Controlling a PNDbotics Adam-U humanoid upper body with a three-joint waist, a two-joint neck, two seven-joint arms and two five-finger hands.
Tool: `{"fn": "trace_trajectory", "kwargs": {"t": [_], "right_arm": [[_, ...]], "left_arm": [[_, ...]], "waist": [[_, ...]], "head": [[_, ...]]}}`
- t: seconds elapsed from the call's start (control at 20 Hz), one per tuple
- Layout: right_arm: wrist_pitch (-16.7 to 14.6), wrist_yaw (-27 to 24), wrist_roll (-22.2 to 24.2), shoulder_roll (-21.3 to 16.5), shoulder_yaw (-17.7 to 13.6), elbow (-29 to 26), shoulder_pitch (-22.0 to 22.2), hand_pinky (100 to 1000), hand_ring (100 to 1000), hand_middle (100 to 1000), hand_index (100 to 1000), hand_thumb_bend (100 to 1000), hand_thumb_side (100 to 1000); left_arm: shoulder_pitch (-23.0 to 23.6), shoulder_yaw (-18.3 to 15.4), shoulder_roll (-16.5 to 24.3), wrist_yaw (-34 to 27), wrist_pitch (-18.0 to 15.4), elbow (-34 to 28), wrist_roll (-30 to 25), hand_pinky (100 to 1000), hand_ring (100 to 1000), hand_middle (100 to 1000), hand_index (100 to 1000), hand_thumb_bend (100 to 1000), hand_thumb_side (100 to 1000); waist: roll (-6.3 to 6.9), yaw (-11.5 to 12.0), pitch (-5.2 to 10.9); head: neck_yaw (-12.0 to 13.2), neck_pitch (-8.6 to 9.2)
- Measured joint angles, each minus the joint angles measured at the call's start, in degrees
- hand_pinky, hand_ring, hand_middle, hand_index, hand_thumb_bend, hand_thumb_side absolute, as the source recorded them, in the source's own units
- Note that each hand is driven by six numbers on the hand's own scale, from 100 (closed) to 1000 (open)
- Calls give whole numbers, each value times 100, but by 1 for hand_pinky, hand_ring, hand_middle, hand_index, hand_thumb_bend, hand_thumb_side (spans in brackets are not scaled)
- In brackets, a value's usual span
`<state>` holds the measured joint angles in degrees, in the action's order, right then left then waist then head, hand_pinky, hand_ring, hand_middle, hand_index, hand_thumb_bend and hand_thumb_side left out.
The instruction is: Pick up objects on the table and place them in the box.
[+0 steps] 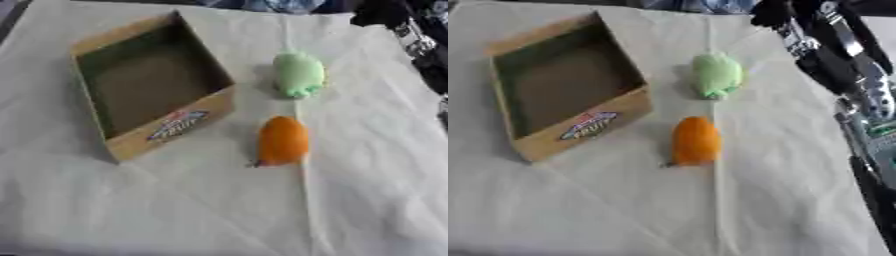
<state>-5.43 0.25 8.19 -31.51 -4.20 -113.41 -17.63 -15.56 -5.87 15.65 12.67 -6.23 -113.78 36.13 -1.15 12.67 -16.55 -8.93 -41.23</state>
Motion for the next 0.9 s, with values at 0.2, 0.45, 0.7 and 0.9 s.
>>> {"fn": "trace_trajectory", "kwargs": {"t": [0.2, 0.45, 0.7, 0.9], "right_arm": [[-112, 220, 10, -75, 0, 0, 0, 787, 719, 682, 863, 100, 772], [-302, 569, 203, -339, 2, 0, 55, 824, 764, 739, 873, 100, 835], [-459, 934, 545, -645, 37, 0, 99, 858, 809, 794, 903, 100, 827], [-471, 1228, 834, -714, 93, 0, 102, 870, 820, 800, 911, 100, 788]], "left_arm": [[18, 0, 0, 2, 0, 0, 0, 621, 787, 1000, 716, 319, 996], [35, 0, 0, 4, 2, 0, 1, 621, 787, 1000, 716, 318, 996], [36, 0, 1, 5, 10, 0, 5, 621, 787, 1000, 715, 317, 996], [36, 0, 1, 5, 18, 0, -2, 621, 787, 1000, 715, 316, 997]], "waist": [[-9, -6, 31], [-36, -17, 34], [-38, -23, 46], [-39, -23, 52]], "head": [[11, 0], [21, 0], [31, 0], [41, 0]]}}
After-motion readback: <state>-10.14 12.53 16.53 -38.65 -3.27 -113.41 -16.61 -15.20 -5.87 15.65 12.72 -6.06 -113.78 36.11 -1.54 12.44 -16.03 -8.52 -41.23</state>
